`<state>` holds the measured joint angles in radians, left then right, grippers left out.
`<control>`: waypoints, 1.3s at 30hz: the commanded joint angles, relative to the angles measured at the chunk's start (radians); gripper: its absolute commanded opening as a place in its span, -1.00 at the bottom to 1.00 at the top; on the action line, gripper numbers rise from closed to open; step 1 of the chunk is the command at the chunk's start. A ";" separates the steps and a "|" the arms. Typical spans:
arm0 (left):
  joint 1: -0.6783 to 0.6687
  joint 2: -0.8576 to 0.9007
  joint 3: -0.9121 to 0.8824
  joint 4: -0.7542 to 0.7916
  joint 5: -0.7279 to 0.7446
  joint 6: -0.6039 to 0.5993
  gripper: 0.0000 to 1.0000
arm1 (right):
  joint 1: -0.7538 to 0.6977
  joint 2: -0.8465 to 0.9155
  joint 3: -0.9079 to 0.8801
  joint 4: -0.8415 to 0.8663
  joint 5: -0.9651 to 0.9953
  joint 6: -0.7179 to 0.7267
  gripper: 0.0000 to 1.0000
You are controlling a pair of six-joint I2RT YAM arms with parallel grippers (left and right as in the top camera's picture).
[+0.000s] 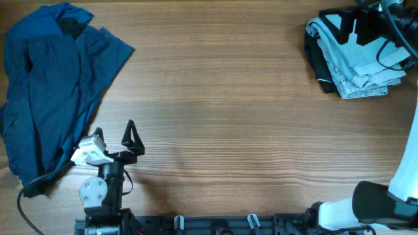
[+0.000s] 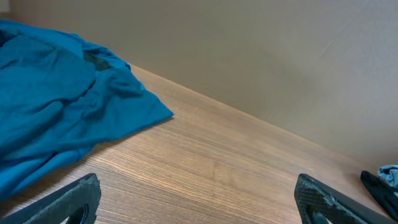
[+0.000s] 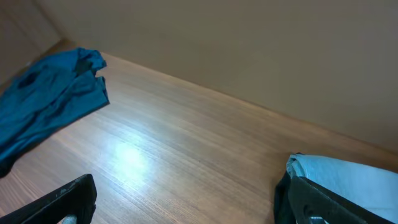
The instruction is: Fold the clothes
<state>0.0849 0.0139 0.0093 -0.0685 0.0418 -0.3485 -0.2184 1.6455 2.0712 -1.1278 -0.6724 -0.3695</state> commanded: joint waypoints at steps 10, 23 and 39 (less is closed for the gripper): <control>-0.004 -0.007 -0.004 -0.008 -0.013 0.024 1.00 | 0.005 0.002 0.016 0.001 0.002 -0.021 0.99; -0.004 -0.008 -0.004 -0.008 -0.013 0.024 1.00 | 0.115 -0.421 -0.084 0.188 0.429 0.215 0.99; -0.004 -0.007 -0.004 -0.008 -0.013 0.024 1.00 | 0.130 -1.374 -1.775 1.204 0.343 0.555 0.99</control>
<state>0.0849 0.0135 0.0097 -0.0689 0.0380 -0.3447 -0.0940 0.3283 0.3603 0.0555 -0.3206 0.1429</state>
